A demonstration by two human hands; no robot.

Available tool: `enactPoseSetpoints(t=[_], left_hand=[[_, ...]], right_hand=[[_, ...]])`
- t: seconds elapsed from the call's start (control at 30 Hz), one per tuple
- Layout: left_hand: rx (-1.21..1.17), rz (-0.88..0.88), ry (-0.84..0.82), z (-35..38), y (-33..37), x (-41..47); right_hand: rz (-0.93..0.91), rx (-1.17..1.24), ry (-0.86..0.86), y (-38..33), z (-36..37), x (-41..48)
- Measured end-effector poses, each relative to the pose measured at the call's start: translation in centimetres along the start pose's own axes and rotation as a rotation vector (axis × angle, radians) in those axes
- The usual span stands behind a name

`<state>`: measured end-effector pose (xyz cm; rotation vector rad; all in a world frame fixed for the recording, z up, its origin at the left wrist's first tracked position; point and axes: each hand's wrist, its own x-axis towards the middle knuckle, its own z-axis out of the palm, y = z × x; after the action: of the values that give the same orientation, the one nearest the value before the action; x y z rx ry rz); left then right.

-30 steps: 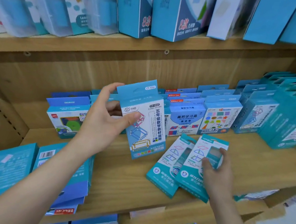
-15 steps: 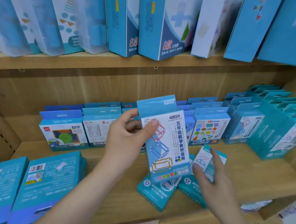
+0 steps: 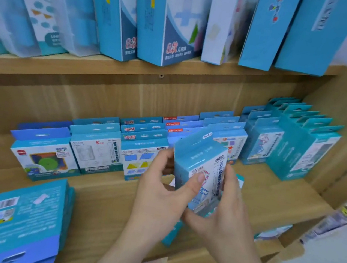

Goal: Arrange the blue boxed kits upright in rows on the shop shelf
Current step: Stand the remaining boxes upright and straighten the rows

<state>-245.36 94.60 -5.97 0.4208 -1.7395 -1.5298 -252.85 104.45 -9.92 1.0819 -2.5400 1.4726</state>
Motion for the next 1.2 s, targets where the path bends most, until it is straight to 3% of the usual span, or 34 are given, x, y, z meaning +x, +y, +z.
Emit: enactPoseSetpoints(t=[0.13,0.27,0.6,0.9,1.2], left_hand=[[0.093,0.013,-0.146,3.1,-0.9,0.0],[0.397,0.03,-0.207,7.1,-2.2,1.5],[0.684,-0.029,-0.136,21.0,-8.7,9.1],[0.962,-0.042,-0.034,25.4,-12.5,10.6],[1.043,-0.116,-0.054,27.2,-13.1,11.5]], right_hand=[[0.051,0.093,0.089,2.7,-2.4,1.1],[0.087,0.11,0.156,6.0,-5.1,3.1],[0.059,-0.182,0.18,17.2,-13.7,9.0],[0.16,-0.039,-0.013,22.0,-15.0,11.3],[0.105,-0.042,0.071,22.7,-14.8,11.7]])
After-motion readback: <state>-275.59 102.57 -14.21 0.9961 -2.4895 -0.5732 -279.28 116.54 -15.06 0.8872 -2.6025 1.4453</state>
